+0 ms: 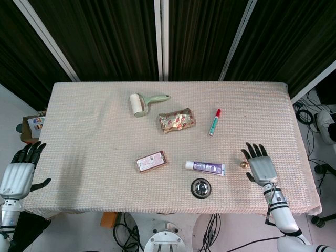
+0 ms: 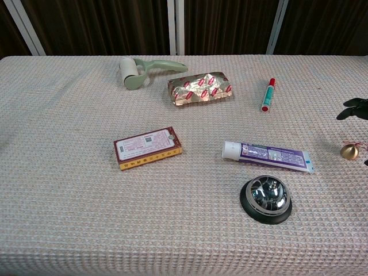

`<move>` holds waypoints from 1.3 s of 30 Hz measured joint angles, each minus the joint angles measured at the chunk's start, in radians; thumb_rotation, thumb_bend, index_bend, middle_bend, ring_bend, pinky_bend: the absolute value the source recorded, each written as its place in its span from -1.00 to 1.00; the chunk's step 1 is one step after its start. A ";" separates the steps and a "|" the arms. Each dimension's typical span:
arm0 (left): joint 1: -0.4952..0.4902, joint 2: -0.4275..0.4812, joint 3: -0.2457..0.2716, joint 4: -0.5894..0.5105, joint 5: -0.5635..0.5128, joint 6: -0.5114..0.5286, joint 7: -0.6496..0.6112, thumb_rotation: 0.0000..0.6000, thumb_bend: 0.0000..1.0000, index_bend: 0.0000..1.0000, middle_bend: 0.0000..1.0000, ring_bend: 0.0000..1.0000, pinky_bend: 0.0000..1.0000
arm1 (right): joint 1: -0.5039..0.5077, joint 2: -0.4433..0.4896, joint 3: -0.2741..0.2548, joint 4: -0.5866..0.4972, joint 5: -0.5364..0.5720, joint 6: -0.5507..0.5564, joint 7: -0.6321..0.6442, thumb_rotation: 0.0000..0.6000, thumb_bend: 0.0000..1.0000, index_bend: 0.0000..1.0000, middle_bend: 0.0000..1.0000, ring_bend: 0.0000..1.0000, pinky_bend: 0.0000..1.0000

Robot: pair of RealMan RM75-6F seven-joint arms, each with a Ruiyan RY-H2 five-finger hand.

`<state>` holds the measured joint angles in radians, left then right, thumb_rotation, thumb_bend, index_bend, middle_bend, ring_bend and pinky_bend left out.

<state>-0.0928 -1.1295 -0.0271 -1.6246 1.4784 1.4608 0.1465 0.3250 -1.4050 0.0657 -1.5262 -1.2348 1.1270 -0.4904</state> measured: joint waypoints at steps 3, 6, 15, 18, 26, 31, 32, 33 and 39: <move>0.001 -0.001 0.001 0.000 -0.001 -0.001 0.000 1.00 -0.79 -0.83 -0.85 -0.88 -0.66 | 0.000 0.000 -0.004 0.003 0.002 0.002 0.002 1.00 -0.65 -0.63 -1.00 -1.00 -1.00; 0.001 -0.001 0.002 0.000 0.001 0.001 0.001 1.00 -0.79 -0.83 -0.85 -0.88 -0.66 | 0.001 0.000 -0.005 0.003 0.005 0.004 0.003 1.00 -0.65 -0.61 -1.00 -1.00 -1.00; -0.001 0.005 -0.002 -0.010 0.002 0.003 0.008 1.00 -0.79 -0.83 -0.85 -0.88 -0.66 | 0.002 -0.002 -0.009 0.010 0.000 0.012 0.021 1.00 -0.65 -0.45 -1.00 -1.00 -1.00; -0.003 0.008 -0.001 -0.014 -0.001 -0.006 0.009 1.00 -0.79 -0.83 -0.85 -0.88 -0.66 | 0.002 -0.012 -0.007 0.020 -0.004 0.024 0.027 1.00 -0.65 -0.38 -1.00 -1.00 -1.00; -0.008 0.012 0.002 -0.010 -0.016 -0.028 0.007 1.00 -0.79 -0.83 -0.85 -0.88 -0.66 | 0.007 -0.047 0.004 0.053 -0.006 0.041 0.027 1.00 -0.61 -0.17 -0.98 -1.00 -1.00; -0.010 0.016 0.003 -0.009 -0.013 -0.030 0.001 1.00 -0.78 -0.83 -0.85 -0.88 -0.66 | 0.012 -0.066 0.007 0.066 -0.012 0.050 0.021 1.00 -0.57 -0.08 -0.93 -1.00 -1.00; -0.010 0.016 0.003 -0.008 -0.013 -0.030 -0.001 1.00 -0.78 -0.83 -0.85 -0.88 -0.66 | 0.013 -0.068 0.008 0.066 -0.010 0.050 0.019 1.00 -0.55 -0.07 -0.91 -1.00 -1.00; -0.009 0.017 0.004 -0.007 -0.013 -0.030 -0.003 1.00 -0.78 -0.83 -0.85 -0.88 -0.66 | 0.014 -0.070 0.008 0.067 -0.009 0.049 0.017 1.00 -0.54 -0.06 -0.90 -1.00 -1.00; -0.005 0.017 0.005 -0.001 -0.009 -0.021 -0.012 1.00 -0.77 -0.83 -0.85 -0.88 -0.66 | 0.014 -0.077 0.006 0.069 -0.004 0.056 -0.006 1.00 -0.48 -0.02 -0.87 -1.00 -1.00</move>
<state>-0.0978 -1.1123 -0.0219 -1.6252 1.4696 1.4394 0.1341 0.3392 -1.4821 0.0718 -1.4572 -1.2393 1.1830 -0.4968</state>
